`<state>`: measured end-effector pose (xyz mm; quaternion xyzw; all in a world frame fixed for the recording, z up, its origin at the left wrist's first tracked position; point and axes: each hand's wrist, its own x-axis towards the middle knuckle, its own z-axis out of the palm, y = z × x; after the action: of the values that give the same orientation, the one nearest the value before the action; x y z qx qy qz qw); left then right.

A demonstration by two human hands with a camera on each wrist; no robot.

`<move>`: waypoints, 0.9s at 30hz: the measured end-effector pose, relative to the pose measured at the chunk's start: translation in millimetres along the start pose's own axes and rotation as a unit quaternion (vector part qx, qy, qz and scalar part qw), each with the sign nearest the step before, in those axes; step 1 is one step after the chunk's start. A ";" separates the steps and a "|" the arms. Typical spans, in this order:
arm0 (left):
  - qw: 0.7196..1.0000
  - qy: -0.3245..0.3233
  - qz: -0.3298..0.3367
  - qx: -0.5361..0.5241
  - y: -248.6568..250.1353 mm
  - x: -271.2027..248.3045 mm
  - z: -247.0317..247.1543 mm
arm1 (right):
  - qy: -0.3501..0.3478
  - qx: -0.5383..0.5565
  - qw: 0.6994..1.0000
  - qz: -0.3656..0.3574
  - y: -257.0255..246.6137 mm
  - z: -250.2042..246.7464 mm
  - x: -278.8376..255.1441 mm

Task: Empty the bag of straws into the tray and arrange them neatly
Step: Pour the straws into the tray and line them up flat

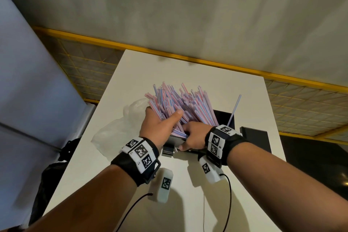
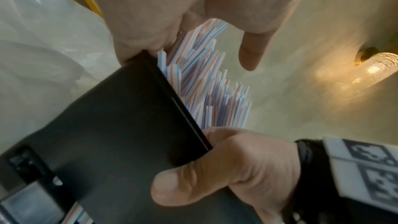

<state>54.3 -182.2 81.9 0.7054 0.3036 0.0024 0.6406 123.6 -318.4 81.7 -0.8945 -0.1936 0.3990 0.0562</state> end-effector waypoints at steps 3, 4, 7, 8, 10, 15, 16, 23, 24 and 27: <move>1.000 0.006 -0.004 -0.006 -0.4 0.8 1.5 | -0.014 0.029 0.999 0.004 3.5 0.2 2.0; 1.000 0.007 0.001 -0.011 -1.8 1.8 2.5 | -0.019 0.040 0.999 0.006 4.3 0.1 2.8; 1.000 0.013 0.016 -0.019 -2.2 2.5 2.7 | -0.019 0.077 0.997 0.012 6.4 0.0 5.3; 0.999 0.017 0.024 -0.028 -2.5 3.8 2.3 | -0.016 0.079 0.997 0.019 6.0 -0.8 3.9; 0.999 0.030 0.034 -0.025 0.0 3.3 0.6 | 0.004 0.072 0.997 0.019 7.9 -1.7 -0.3; 0.997 0.049 0.055 -0.017 -0.4 5.9 -2.2 | 0.049 0.075 0.996 -0.012 12.1 -3.7 -10.2; 0.998 0.046 0.050 -0.004 0.4 5.3 -2.6 | 0.059 0.050 0.997 -0.015 13.2 -3.3 -12.4; 0.996 0.060 0.027 -0.054 -0.6 3.9 -10.2 | 0.205 0.017 0.973 -0.103 28.9 8.9 -35.0; 0.997 0.046 0.011 -0.055 2.0 3.3 -8.7 | 0.210 0.026 0.970 -0.117 29.3 12.0 -36.5; 0.999 -0.018 -0.028 -0.004 4.9 -1.5 -1.5 | 0.160 0.003 0.982 -0.101 25.7 19.1 -34.6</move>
<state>54.6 -181.5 87.1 0.6938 0.3115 -0.0268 0.6487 96.3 -356.6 86.3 -0.9224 -0.2705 0.2435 0.1292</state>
